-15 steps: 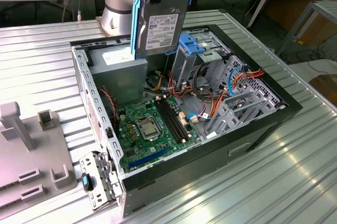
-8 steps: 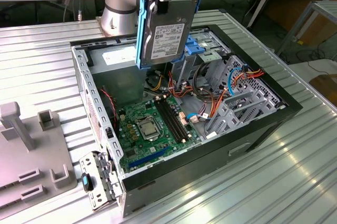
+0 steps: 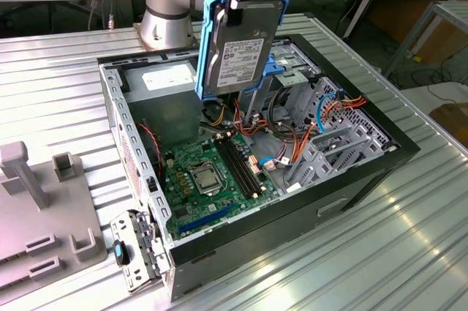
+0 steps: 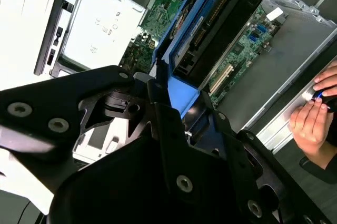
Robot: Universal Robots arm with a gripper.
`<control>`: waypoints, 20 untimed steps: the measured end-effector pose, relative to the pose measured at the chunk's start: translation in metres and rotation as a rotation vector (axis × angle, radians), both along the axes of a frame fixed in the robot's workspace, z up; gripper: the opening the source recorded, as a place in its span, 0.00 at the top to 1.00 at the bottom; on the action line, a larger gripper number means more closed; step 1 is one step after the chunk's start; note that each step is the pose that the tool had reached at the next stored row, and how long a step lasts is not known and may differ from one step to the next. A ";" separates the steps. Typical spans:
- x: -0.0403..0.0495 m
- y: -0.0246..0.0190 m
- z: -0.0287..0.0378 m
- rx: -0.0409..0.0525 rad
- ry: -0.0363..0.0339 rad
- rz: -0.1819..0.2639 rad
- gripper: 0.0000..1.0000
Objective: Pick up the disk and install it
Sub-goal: 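Pick up the disk, then insert the disk into the insertion slot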
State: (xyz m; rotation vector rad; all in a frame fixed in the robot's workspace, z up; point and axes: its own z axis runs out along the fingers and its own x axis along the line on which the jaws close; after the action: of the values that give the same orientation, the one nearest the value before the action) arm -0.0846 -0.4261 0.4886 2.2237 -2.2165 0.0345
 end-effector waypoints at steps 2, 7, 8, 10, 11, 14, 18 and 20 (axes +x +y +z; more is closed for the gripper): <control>0.0000 0.0000 0.0000 -0.0001 0.0000 0.000 0.63; 0.0002 0.0000 0.0000 -0.0001 0.0000 0.000 0.63; 0.0003 0.0000 0.0000 -0.0001 0.0001 0.000 0.63; 0.0003 0.0000 0.0000 -0.0001 0.0000 0.000 0.63; 0.0003 0.0000 0.0000 -0.0001 0.0000 0.000 0.63; 0.0004 0.0000 0.0000 -0.0001 0.0000 0.000 0.63; 0.0028 0.0000 0.0000 -0.0002 0.0000 0.000 0.63; 0.0083 0.0000 0.0000 -0.0001 0.0000 0.000 0.63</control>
State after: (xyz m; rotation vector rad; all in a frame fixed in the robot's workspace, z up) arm -0.0763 -0.4261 0.4886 2.2235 -2.2166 0.0345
